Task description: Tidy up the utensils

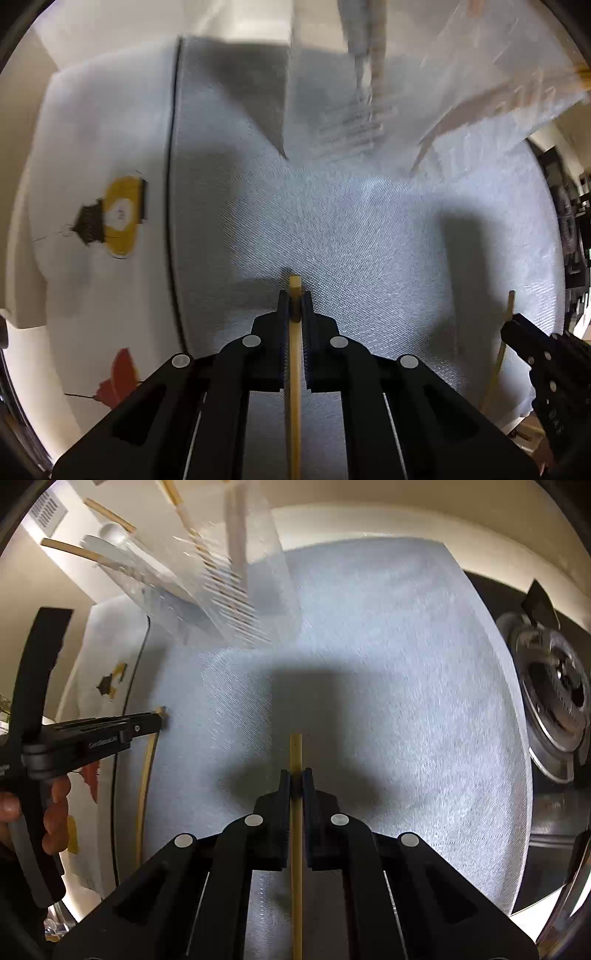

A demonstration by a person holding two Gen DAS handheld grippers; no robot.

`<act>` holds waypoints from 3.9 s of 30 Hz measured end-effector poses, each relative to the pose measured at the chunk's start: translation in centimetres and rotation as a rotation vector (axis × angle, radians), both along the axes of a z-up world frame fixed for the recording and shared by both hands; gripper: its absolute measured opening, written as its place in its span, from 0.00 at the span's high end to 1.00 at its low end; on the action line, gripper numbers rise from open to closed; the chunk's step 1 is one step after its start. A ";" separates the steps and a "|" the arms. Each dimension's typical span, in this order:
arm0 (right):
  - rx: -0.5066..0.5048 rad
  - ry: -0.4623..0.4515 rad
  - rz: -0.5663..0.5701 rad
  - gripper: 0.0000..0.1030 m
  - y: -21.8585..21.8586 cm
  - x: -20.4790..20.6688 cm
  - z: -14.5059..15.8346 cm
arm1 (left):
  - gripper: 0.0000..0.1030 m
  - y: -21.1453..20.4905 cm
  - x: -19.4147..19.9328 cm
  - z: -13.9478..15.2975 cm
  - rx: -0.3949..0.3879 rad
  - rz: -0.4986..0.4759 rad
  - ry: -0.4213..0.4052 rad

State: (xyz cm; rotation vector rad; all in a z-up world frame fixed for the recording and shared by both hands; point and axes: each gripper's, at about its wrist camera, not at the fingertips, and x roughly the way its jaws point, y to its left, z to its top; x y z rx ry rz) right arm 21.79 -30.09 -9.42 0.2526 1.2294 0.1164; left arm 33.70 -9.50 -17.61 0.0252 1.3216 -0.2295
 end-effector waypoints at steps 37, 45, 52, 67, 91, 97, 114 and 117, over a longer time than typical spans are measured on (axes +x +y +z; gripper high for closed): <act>-0.021 -0.664 0.069 0.94 1.5 0.9 24.7 | 0.94 4.8 -7.7 27.6 -0.295 -0.091 -0.692; -0.067 -0.789 0.007 0.94 1.1 3.2 27.8 | 0.94 4.4 -7.2 32.0 -0.333 -0.107 -0.795; -0.078 -0.801 -0.055 0.94 0.7 5.7 26.7 | 0.94 3.4 -4.4 31.4 -0.288 -0.094 -0.797; -0.068 -0.751 -0.077 0.93 1.1 7.8 22.4 | 0.94 1.6 -0.4 26.1 -0.195 -0.083 -0.697; -0.133 -0.523 0.001 0.07 2.2 -1.4 15.8 | 0.09 3.8 -6.3 18.9 -0.016 0.036 -0.577; -0.160 -0.414 -0.018 0.05 2.5 -2.7 12.4 | 0.09 3.6 -7.8 16.6 0.015 0.045 -0.543; -0.145 -0.380 -0.013 0.05 3.2 -3.3 11.7 | 0.09 3.4 -8.6 15.8 0.060 0.046 -0.527; -0.143 -0.379 -0.012 0.05 3.1 -3.4 11.7 | 0.09 3.4 -8.6 15.8 0.059 0.051 -0.520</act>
